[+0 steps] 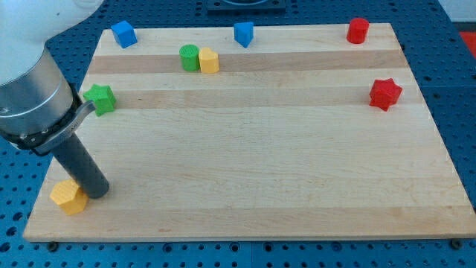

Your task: Place your arm below the triangle

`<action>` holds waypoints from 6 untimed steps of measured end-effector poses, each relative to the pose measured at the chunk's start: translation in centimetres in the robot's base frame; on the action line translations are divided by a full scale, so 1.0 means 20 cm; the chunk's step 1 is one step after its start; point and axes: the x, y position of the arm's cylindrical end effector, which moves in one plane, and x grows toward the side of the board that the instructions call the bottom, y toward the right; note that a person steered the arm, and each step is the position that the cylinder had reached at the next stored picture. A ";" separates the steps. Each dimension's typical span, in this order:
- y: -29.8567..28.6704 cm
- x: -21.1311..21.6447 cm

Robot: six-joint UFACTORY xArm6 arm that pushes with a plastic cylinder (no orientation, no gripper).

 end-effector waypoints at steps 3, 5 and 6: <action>0.51 -0.34; 0.97 -0.70; 1.12 -0.95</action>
